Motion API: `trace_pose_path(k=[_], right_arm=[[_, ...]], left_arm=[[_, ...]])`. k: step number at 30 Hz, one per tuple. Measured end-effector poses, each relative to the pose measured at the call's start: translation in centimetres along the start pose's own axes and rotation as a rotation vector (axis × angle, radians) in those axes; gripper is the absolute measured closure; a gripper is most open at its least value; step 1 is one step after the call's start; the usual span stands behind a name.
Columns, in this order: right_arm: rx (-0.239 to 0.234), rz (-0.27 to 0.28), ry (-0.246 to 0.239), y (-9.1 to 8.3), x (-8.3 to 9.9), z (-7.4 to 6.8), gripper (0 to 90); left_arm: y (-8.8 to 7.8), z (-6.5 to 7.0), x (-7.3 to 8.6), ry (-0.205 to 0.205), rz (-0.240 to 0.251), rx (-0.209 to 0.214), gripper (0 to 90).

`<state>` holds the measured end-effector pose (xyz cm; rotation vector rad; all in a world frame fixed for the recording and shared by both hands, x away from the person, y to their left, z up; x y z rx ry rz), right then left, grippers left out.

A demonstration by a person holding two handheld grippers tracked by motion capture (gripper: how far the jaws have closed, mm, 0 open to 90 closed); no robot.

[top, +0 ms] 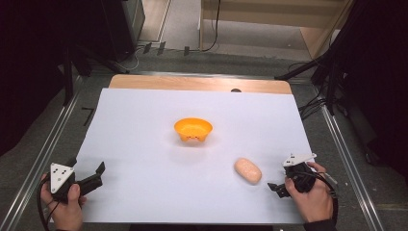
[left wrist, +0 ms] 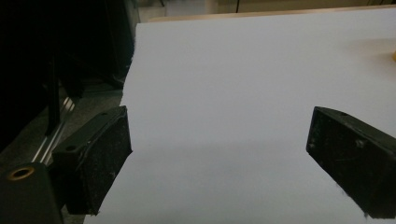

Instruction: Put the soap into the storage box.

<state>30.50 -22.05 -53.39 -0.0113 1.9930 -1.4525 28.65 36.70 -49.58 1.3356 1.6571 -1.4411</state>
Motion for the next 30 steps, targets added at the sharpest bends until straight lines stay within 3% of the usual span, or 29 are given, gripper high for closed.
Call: trace_pose_path(k=[7,13,19,30], right_arm=[[0.001,-0.026,-0.003,0.5,-0.5,-0.4,3.6],[-0.025,-0.035,-0.015,0.8,-0.9,-1.1,3.6],[-0.062,-0.051,0.004,1.0,-1.4,-1.9,4.9],[-0.084,-0.057,0.001,1.6,-3.1,-3.9,6.2]], left_arm=[[0.0,0.0,0.0,0.0,0.0,0.001,7.1],[0.0,0.0,0.0,0.002,-0.005,0.004,7.1],[0.1,0.1,0.0,0.012,-0.007,0.002,7.1],[0.0,0.1,0.0,0.011,-0.003,0.005,7.1]])
Point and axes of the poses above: each handheld gripper's, and its own axes: y roughly forward along the jaws, x roughly out of its underside, z roughly to its right, the point moved 9 cm from there along y, roughly forward along the jaws, and after that the axes turned 14 degrees about y, right-handed, at the moved point
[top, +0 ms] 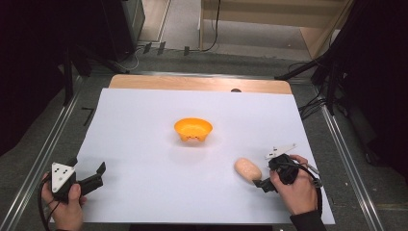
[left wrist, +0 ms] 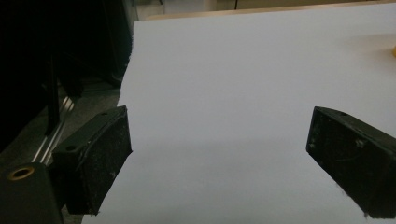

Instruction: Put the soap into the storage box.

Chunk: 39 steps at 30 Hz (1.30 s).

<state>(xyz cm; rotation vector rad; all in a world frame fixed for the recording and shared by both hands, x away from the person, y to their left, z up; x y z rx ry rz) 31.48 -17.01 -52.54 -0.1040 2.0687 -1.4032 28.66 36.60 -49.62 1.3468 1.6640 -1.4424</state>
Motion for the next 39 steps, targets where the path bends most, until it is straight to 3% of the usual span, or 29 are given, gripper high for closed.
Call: trace_pose_path(k=[20,34,39], right_arm=[[-0.018,-0.052,0.016,1.4,-2.3,-2.5,14.6],[0.056,-0.091,0.026,2.3,-2.0,-1.9,26.2],[0.052,-0.108,0.033,2.8,-1.8,-1.8,26.6]], left_arm=[[0.0,0.0,0.0,0.009,0.005,-0.001,7.1],[0.0,0.1,-0.1,0.011,0.006,0.002,7.1],[0.0,0.1,-0.1,0.013,0.005,0.003,7.1]])
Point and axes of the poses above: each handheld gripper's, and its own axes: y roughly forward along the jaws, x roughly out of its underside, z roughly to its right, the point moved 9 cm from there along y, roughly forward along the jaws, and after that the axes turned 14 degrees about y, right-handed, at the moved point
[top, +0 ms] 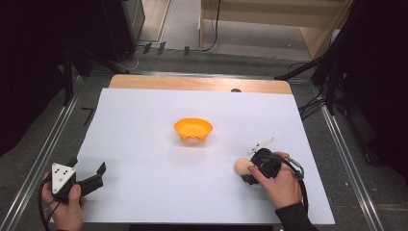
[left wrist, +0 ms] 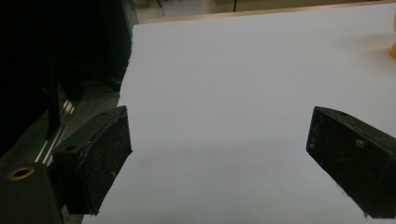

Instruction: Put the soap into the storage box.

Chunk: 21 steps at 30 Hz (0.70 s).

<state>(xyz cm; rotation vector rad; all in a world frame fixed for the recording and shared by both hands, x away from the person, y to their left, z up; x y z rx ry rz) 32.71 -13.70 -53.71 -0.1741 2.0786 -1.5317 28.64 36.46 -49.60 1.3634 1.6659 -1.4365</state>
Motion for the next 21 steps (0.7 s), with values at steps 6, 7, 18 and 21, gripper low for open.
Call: trace_pose_path(k=[6,7,18,21], right_arm=[[0.011,0.01,-0.005,-0.01,-0.14,0.06,33.0],[0.011,0.008,-0.004,-0.01,-0.13,0.07,33.0],[0.05,0.011,-0.016,0.21,-0.08,-0.05,32.9],[0.049,0.01,-0.019,0.21,-0.12,-0.06,33.2]], left_arm=[[0.03,0.02,0.01,0.004,-0.002,-0.002,7.1],[0.02,0.02,0.02,0.006,-0.005,-0.004,7.2],[0.05,0.06,0.02,0.009,-0.007,-0.004,7.6],[0.07,0.07,0.04,0.008,-0.01,-0.002,7.6]])
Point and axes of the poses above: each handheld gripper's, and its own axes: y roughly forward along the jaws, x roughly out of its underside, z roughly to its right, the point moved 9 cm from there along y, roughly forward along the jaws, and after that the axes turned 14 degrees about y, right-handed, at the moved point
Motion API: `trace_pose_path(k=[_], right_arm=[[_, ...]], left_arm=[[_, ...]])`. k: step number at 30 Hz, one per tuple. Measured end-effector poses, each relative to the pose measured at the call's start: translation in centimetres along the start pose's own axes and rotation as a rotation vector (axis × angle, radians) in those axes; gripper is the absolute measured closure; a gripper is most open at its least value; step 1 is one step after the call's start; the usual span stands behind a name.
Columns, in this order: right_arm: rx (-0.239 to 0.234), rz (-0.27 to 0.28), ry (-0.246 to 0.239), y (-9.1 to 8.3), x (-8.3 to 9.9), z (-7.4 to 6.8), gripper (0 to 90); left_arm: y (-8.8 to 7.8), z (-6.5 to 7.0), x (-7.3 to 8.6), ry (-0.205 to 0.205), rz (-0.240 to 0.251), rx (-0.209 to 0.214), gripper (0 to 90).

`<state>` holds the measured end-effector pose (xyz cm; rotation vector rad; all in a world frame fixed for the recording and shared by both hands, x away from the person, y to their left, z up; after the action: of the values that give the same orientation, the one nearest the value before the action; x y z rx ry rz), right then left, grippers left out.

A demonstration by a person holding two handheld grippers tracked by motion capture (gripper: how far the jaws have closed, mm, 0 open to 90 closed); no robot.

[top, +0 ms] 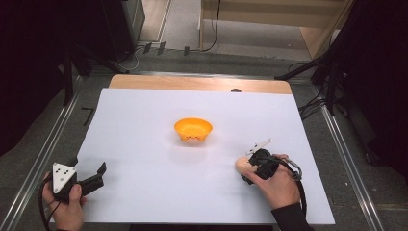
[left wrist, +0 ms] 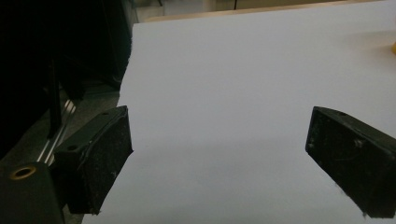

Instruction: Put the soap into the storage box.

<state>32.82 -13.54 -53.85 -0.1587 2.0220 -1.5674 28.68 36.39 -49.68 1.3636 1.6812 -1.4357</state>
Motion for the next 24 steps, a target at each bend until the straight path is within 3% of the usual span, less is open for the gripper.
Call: trace_pose_path(k=[8,11,24], right_arm=[[-0.039,0.011,-0.021,-0.2,-0.1,0.3,33.7],[-0.026,0.012,-0.035,-0.3,-0.1,0.5,33.7],[-0.058,0.029,-0.106,-1.2,-0.8,0.5,33.7]], left_arm=[[0.0,0.0,0.0,0.0,0.001,0.0,7.6],[0.0,0.0,0.0,0.001,0.0,0.0,7.6],[0.0,0.0,0.0,-0.002,0.001,0.001,7.6]])
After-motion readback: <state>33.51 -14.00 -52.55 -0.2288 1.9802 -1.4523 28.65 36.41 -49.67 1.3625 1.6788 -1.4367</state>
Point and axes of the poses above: each handheld gripper's, and its own axes: y roughly forward along the jaws, x roughly out of its underside, z roughly to its right, the point moved 9 cm from there along y, roughly forward along the jaws, and after that the axes turned 14 degrees about y, right-handed, at the moved point
